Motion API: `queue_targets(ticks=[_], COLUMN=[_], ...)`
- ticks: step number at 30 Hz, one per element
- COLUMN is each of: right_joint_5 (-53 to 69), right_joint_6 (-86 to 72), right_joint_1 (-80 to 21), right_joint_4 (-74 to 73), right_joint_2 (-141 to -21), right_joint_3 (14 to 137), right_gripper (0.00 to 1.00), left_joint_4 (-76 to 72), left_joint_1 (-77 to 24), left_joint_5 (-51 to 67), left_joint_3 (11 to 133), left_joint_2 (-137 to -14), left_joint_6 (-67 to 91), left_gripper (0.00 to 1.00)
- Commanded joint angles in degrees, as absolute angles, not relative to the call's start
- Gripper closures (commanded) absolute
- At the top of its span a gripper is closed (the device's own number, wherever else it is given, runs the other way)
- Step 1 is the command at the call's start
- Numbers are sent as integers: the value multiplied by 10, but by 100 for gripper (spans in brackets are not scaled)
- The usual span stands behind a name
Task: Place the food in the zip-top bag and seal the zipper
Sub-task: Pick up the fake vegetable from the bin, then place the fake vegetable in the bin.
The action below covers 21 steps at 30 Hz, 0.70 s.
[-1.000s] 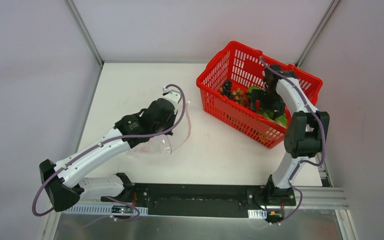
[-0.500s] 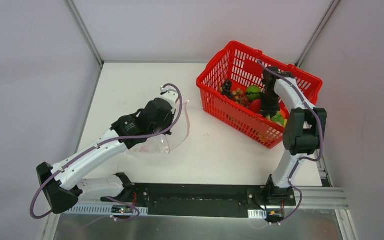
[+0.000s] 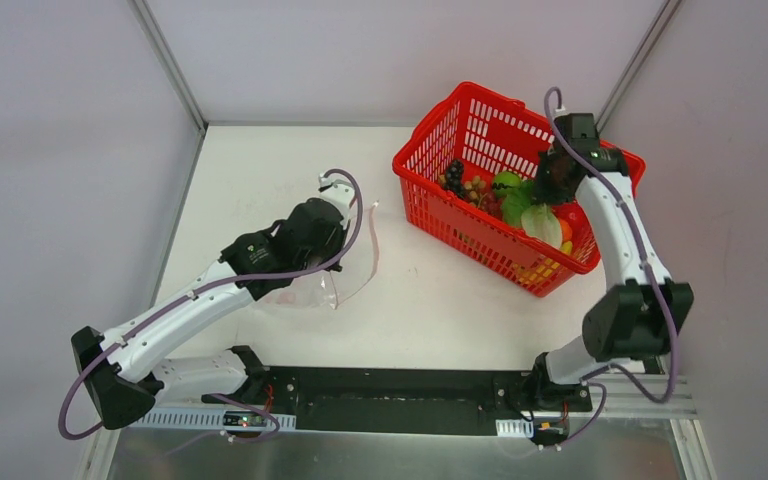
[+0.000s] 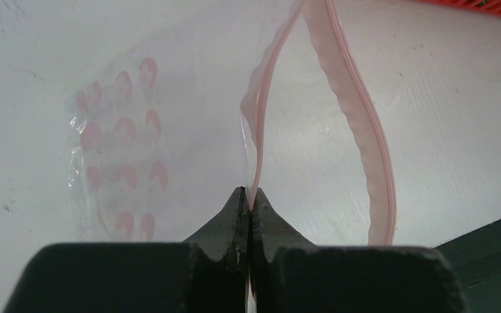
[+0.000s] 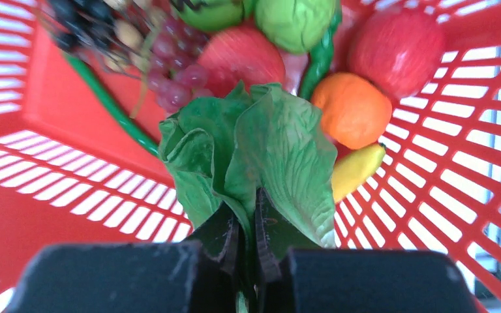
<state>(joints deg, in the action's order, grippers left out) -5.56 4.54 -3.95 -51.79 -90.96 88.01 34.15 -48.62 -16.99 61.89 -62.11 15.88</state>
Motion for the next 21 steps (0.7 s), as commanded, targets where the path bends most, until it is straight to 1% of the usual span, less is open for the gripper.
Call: queue_targets(ticks=[1,5,8,11,14,16,17,18,21], right_joint_5=[-37,-56,-78,-101,-101,-73,-69,-57,-29], right_joint_6=[-32,-137,-219,-239,-231,-212,-204,-196,-151], right_joint_1=[-41,-41,-41,-46,-51,-55,-56,-55,-55], right_joint_4=[-374,-254,-87,-6,-15,-67,-78,-90,-193], right_joint_2=[-791,-726,-695,-739,-823,-857,-865,-874,-923], right_joint_3=[826,744,644,609,648,688,695,703,767], right_gripper=[100,100,100,99,95,88,82,74,64], left_joint_4=[334,326,319,320,321,326,331,330,322], left_joint_1=[-479,-477,-478,-478,-478,-478,-478,-478,-478], left_joint_5=[-167,-157,-152,-142,-138,-141,-144,-149,-153], left_joint_3=[619,618,620,628,633,638,638,636,631], left_joint_2=[-604,-605,-612,-622,-631,-634,-634,-634,-634], left_joint_6=[170,175,180,181,181,180,180,181,180], left_gripper=[100,100,100,100,100,100,100,100,100])
